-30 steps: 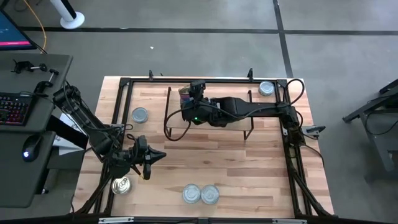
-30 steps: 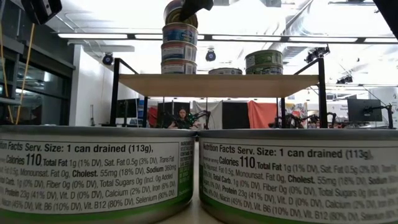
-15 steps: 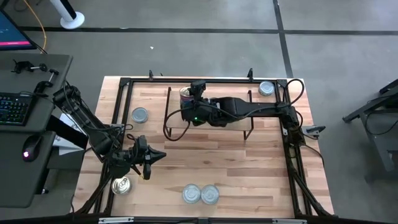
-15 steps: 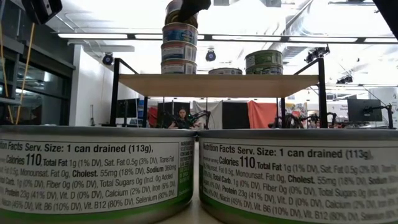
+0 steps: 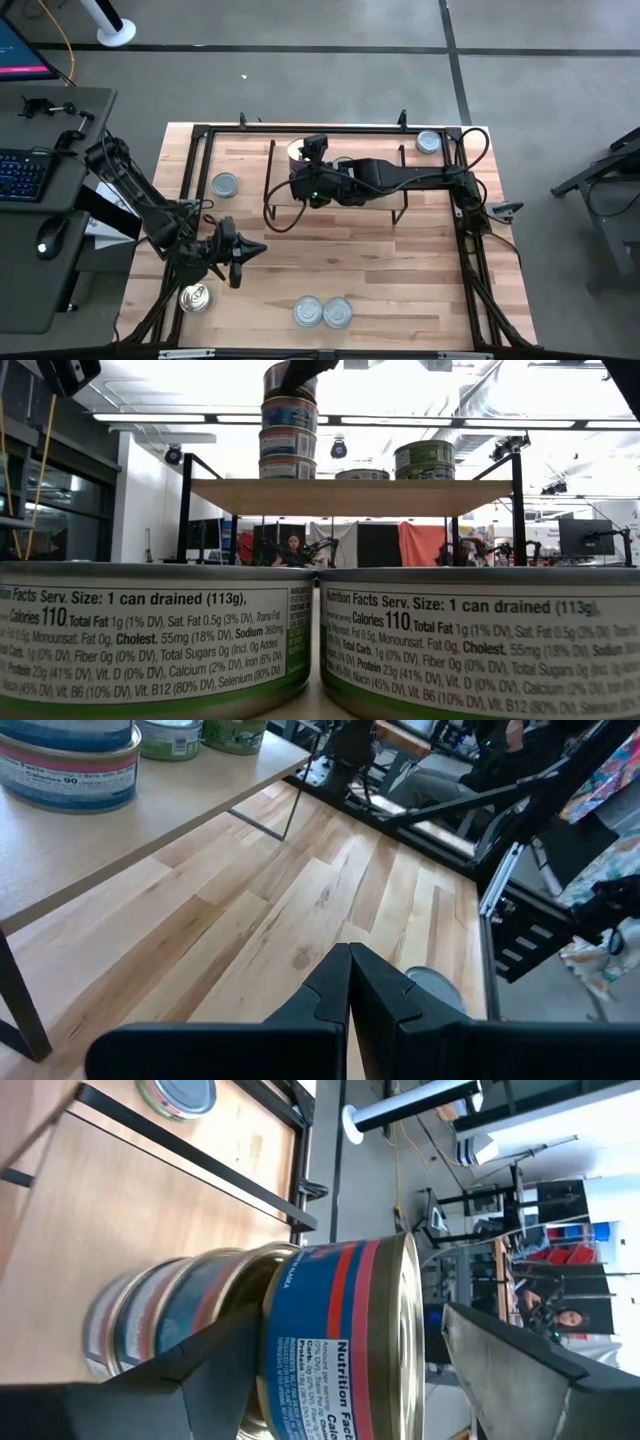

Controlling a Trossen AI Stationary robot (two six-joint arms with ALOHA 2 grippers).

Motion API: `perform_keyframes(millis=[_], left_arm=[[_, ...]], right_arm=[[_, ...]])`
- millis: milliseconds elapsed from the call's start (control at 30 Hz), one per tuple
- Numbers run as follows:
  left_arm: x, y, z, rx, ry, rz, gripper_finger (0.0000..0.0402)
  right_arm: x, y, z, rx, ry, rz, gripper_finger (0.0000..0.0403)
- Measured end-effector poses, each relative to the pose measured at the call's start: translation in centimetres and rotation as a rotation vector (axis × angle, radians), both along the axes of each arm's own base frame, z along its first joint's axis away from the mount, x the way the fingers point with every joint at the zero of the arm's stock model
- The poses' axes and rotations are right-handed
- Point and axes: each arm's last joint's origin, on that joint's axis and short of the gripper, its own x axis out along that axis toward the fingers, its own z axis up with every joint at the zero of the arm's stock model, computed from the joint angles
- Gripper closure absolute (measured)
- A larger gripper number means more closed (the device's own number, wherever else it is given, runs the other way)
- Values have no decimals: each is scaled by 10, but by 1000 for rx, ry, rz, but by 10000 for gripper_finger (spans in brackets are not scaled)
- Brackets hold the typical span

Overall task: Stack canned seafood by type on shelf
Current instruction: Stack the blue-pink tuna can on top of the blue-pink tuna can on the shelf

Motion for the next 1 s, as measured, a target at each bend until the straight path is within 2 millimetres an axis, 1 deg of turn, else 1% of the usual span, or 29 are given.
perform_keyframes(millis=[200,400,700,767,833,900,1000], left_arm=[[-9,11,17,-40,-60,3,401],[-20,24,33,-4,-115,8,401],[-25,29,38,20,-134,16,401],[-25,29,38,20,-135,16,401],[-24,29,38,16,-137,13,401],[-24,29,39,14,-139,14,401],[-23,29,41,25,-153,11,401]], right_arm=[[-1,1,-1,3,2,-11,100],[-1,9,-1,21,3,22,100],[-2,9,0,21,2,24,100],[-3,13,2,24,-11,36,100],[-5,21,8,38,-37,66,100],[-7,31,15,76,-110,83,100],[-9,45,24,181,-219,111,100]])
